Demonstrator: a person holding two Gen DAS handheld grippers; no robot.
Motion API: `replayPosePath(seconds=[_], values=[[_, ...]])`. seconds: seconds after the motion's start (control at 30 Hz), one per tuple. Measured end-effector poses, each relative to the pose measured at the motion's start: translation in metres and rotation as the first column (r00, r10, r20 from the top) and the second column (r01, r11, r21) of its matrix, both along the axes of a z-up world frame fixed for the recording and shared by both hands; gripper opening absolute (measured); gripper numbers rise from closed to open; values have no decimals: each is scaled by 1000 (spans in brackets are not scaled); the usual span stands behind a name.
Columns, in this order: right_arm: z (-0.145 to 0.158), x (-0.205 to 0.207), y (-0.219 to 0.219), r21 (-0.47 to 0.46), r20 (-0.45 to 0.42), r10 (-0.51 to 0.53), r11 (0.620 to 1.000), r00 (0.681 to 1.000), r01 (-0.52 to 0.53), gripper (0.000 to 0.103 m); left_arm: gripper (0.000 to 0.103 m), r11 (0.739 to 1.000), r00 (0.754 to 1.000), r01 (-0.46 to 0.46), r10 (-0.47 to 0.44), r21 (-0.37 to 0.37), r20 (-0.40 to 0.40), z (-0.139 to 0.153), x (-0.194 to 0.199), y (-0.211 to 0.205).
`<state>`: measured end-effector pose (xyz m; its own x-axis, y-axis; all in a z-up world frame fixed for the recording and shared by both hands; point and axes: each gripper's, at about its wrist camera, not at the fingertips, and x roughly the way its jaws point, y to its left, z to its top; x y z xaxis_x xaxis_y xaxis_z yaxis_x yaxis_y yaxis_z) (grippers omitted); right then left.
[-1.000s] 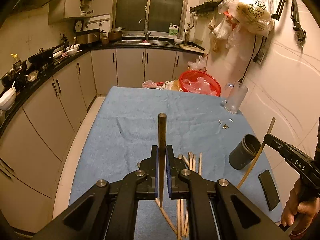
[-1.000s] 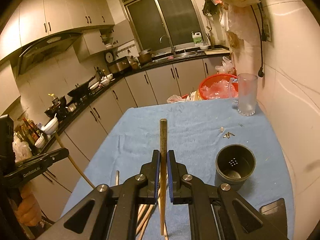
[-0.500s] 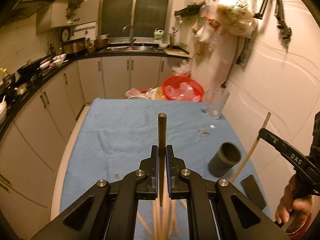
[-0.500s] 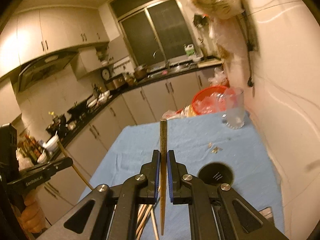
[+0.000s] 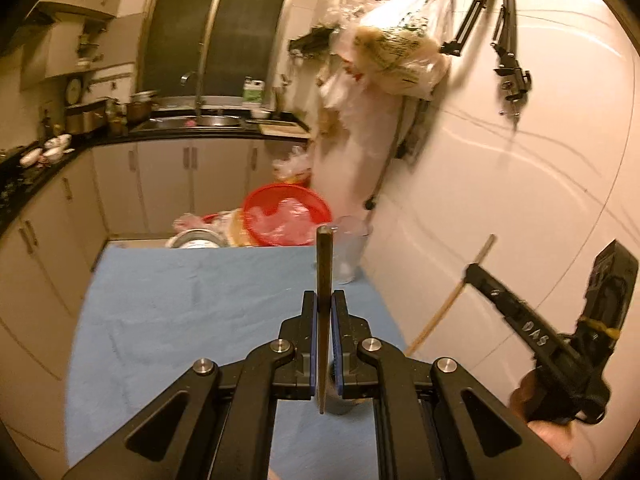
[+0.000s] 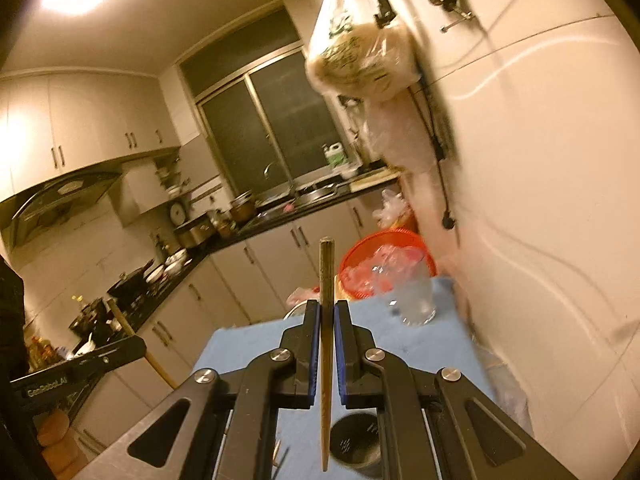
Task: Organize utensils
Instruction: 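Lower the chopstick into the black holder and open the right gripper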
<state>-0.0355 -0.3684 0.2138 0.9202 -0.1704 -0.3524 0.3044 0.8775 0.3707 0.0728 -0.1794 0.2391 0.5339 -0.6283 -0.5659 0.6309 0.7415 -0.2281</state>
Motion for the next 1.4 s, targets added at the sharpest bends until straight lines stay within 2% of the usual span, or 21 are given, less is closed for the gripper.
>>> replayPosePath(seconds=[0.13,0.23,0.43,0.57,0.7,0.83,0.97,1.13,1.2,1.27,1.4], values=[[1,12,-12,-41,-1,-52,998,999,52,7,7,1000,1000,22,-22,-22,-15,-6,9,-28],[-11,25,-20,-47,-34,-57,997,998,56,7,7,1000,999,27,-27,-2,-34,-22,16,-47],[-53,48,-27,-3,-132,-16,1000,991,15,7,7,998,991,20,-11,63,-131,-68,37,-70],[-78,54,-31,35,-185,7,999,983,-1,7,7,994,986,12,6,111,-166,-90,45,-79],[-97,62,-35,76,-223,29,997,974,-12,9,7,991,983,13,11,131,-183,-101,46,-81],[-102,62,-40,89,-238,32,996,971,-11,12,8,991,982,10,16,136,-188,-101,44,-78],[-93,54,-38,76,-220,18,997,975,-1,24,12,993,983,16,6,117,-183,-93,38,-66],[-75,22,-27,71,-155,0,997,988,11,24,14,994,988,8,9,106,-154,-87,27,-36],[-72,7,-17,74,-131,10,997,991,0,25,19,994,990,-4,20,106,-143,-89,22,-16],[-75,-7,-1,80,-115,40,996,992,-31,29,31,994,988,-40,54,102,-142,-98,16,17],[-108,-21,47,93,-159,149,986,976,-136,34,33,981,976,-125,149,152,-158,-133,12,75]])
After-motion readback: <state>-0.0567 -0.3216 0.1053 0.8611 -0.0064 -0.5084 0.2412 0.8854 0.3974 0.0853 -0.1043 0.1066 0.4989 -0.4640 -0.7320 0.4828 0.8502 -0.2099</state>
